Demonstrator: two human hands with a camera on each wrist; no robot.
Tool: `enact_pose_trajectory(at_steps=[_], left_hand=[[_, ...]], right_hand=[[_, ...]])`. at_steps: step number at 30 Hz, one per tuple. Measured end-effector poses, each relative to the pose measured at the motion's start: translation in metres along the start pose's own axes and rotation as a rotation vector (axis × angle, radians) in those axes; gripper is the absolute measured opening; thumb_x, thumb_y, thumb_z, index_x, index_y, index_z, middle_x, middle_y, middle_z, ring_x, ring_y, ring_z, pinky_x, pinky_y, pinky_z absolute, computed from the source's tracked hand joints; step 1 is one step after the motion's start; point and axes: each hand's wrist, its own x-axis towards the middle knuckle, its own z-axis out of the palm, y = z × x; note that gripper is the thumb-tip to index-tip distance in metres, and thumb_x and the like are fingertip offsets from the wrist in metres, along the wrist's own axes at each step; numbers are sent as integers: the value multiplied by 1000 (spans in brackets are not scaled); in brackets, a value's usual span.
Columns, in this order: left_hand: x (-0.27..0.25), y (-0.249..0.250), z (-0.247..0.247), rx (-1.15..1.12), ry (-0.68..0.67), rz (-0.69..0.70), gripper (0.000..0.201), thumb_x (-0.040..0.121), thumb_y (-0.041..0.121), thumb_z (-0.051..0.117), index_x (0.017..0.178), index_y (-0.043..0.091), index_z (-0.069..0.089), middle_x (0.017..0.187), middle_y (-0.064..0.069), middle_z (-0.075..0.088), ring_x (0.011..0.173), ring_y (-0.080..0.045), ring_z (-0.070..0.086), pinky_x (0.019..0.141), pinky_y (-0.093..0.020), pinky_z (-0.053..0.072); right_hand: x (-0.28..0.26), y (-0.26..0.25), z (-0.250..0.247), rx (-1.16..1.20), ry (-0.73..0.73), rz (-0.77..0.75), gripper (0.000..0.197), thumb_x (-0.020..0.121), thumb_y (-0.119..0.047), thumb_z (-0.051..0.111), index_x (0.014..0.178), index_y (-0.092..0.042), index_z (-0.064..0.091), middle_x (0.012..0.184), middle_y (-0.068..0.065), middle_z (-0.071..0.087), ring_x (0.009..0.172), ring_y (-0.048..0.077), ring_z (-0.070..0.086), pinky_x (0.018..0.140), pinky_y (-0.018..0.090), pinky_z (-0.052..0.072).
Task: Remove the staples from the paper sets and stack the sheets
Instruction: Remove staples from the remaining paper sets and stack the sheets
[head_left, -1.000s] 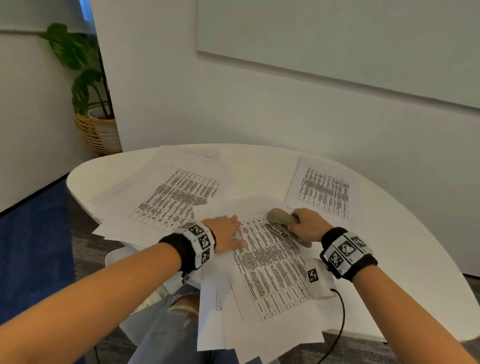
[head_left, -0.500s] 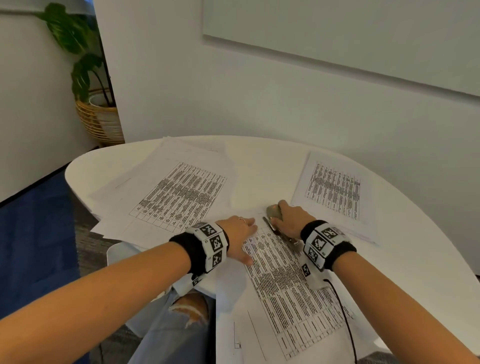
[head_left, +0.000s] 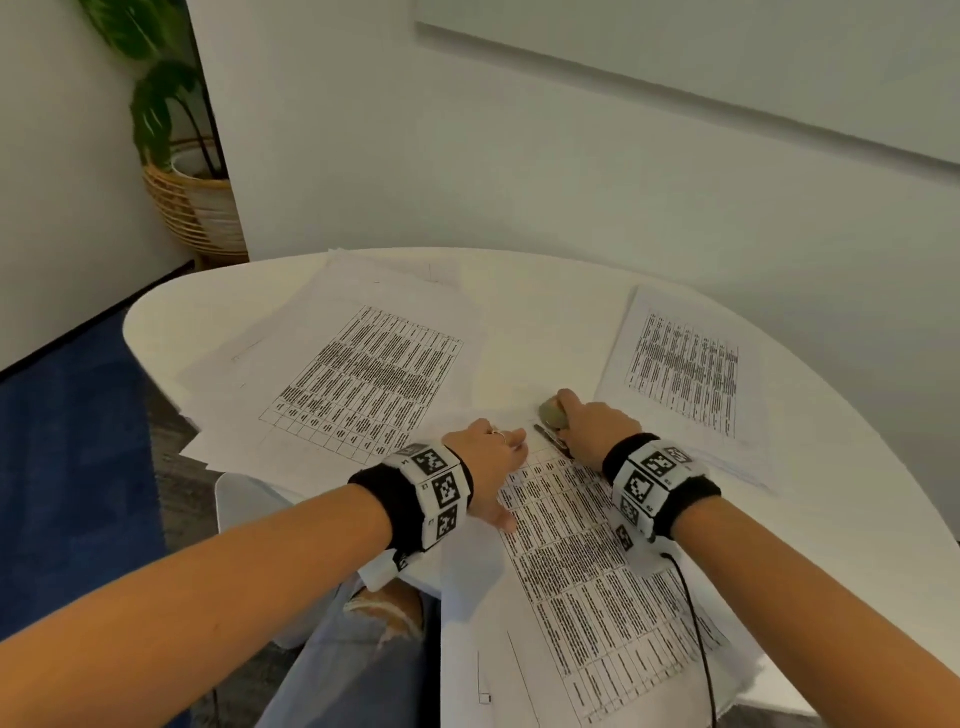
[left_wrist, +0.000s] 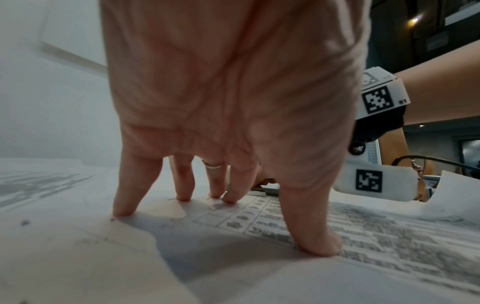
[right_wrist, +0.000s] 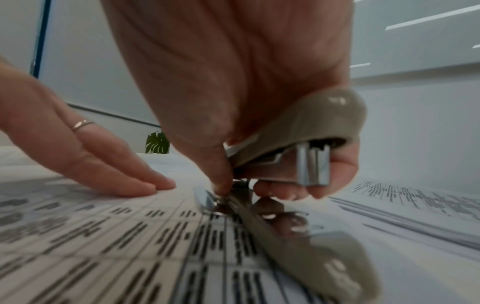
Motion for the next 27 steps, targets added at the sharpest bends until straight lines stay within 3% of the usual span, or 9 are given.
enact_pose_trajectory(at_steps=[3,6,9,16,19,23,27], left_hand=[[3,-1,-2,21,-13,5,97,83,59,58,153,16,7,160,2,0,137,-30,21,105,-44,39],[4,-5,-4,36,-34,12,98,82,60,59,153,17,8,160,2,2,138,-31,22,107,-46,37],[3,-6,-7,74,-40,25,95,82,60,59,153,16,12,160,1,6,135,-32,26,106,-46,38],[4,-8,-4,80,-25,43,93,84,60,57,152,15,14,159,-2,13,133,-33,29,103,-43,39],[7,-8,-1,68,-20,31,94,84,59,58,152,15,12,159,-1,13,135,-33,27,103,-43,40],[11,-10,3,56,-13,4,97,80,60,62,151,15,16,154,-2,24,132,-33,30,98,-47,45],[12,-10,5,54,-4,-4,96,79,60,62,151,14,17,152,-4,29,130,-32,32,97,-46,47]], right_hand=[[-4,-9,6,18,34,45,30,99,-26,36,124,-11,34,92,10,58,72,24,50,62,33,40],[-1,-19,12,130,63,131,27,98,-25,35,119,-7,37,105,13,61,83,29,57,65,34,40],[3,-25,13,249,92,204,25,99,-27,33,114,-8,41,108,13,61,90,31,58,68,34,38],[18,-7,5,-23,99,-21,32,96,-26,43,127,-20,34,110,9,59,93,30,59,70,33,41],[18,-13,11,27,103,40,33,97,-29,42,126,-14,34,106,13,61,91,32,60,66,33,41],[21,-25,20,118,137,167,33,98,-31,40,122,-8,37,110,16,61,97,34,59,67,35,38],[25,-21,16,-24,199,35,29,98,-25,36,125,-14,36,108,12,59,92,32,59,67,35,37]])
